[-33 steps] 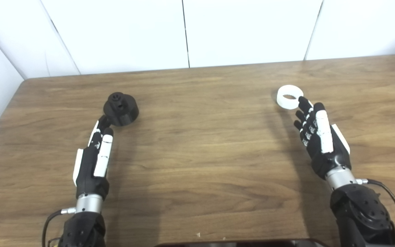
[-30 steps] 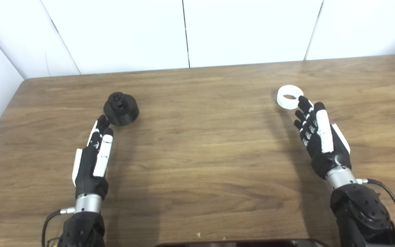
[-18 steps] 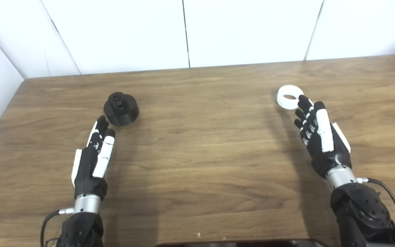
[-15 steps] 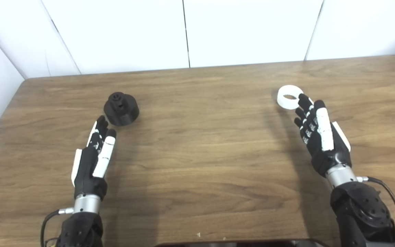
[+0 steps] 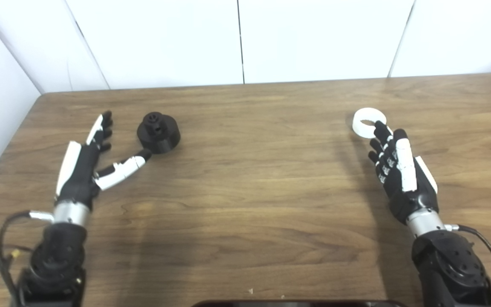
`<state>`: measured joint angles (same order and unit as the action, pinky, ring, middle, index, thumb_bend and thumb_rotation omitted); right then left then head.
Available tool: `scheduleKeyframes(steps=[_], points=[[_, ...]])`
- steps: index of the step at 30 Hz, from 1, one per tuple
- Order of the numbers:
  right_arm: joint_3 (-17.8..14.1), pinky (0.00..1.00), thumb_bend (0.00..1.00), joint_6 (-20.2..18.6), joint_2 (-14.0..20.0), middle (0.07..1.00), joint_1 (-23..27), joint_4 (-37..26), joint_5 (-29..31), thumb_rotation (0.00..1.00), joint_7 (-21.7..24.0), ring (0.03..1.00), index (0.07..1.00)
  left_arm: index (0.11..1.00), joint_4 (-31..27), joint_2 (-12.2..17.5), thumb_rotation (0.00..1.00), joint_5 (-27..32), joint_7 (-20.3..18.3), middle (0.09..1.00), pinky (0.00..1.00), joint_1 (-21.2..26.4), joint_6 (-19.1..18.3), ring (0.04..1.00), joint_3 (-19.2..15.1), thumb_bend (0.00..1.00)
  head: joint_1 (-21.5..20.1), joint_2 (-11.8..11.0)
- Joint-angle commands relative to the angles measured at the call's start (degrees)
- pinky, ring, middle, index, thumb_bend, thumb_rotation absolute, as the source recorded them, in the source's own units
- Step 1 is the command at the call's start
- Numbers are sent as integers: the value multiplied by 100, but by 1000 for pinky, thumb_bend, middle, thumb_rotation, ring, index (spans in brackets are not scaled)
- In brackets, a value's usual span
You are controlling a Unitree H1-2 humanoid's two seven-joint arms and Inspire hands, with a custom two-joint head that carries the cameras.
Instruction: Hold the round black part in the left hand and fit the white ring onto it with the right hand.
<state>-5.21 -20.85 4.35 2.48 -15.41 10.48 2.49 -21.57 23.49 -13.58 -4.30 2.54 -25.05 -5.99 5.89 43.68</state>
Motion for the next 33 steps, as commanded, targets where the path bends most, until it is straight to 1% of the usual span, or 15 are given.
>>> scheduleKeyframes(steps=[1, 2, 4, 6, 9, 11, 14, 18, 26, 29, 33], points=[[18, 1000, 523, 388, -42, 992, 164, -85, 1, 995, 31, 997, 949, 981, 96, 332, 390, -134, -145, 966, 833, 370, -155, 920, -57, 910, 8, 6], [26, 1000, 526, 405, -46, 993, 163, -65, -14, 996, 29, 998, 950, 981, 183, 432, 386, -170, -218, 966, 827, 452, -166, 918, -40, 918, 18, -19], [37, 1000, 528, 408, -65, 992, 160, -58, -44, 998, 2, 995, 948, 981, 362, 623, 365, -241, -378, 987, 870, 629, -177, 954, 2, 935, 27, -29], [45, 1000, 536, 417, -75, 985, 167, -42, -92, 997, -22, 988, 939, 979, 565, 840, 363, -403, -551, 997, 890, 824, -179, 973, 103, 949, 34, -49], [39, 1000, 548, 442, -77, 986, 174, -18, -74, 991, -5, 991, 939, 970, 851, 1119, 356, -637, -669, 980, 879, 1078, -108, 959, 305, 961, 32, -69], [41, 1000, 551, 463, -93, 985, 182, 7, -83, 988, -18, 990, 935, 966, 1006, 1208, 339, -728, -724, 985, 909, 1210, -113, 980, 393, 973, 23, -83], [65, 996, 554, 459, -105, 974, 176, -11, -179, 990, -69, 979, 927, 961, 1203, 1336, 309, -845, -921, 998, 951, 1418, -172, 998, 546, 979, 12, -93], [39, 982, 561, 407, -137, 963, 173, -66, -198, 983, -118, 968, 921, 946, 1596, 1525, 313, -1001, -1084, 1000, 952, 1638, -20, 1000, 829, 983, -19, -102], [-31, 1000, 552, 382, -154, 965, 161, -105, -123, 978, -99, 972, 923, 940, 2066, 1662, 318, -1187, -1302, 1000, 959, 2021, 126, 1000, 1186, 997, -29, -119], [-31, 996, 554, 399, -157, 963, 147, -117, -132, 972, -95, 970, 922, 931, 2220, 1667, 313, -1261, -1360, 1000, 953, 2171, 215, 1000, 1310, 998, -39, -117], [-27, 983, 555, 413, -165, 959, 144, -118, -149, 970, -100, 966, 921, 925, 2320, 1648, 309, -1379, -1387, 999, 969, 2276, 332, 1000, 1446, 991, -50, -123]])
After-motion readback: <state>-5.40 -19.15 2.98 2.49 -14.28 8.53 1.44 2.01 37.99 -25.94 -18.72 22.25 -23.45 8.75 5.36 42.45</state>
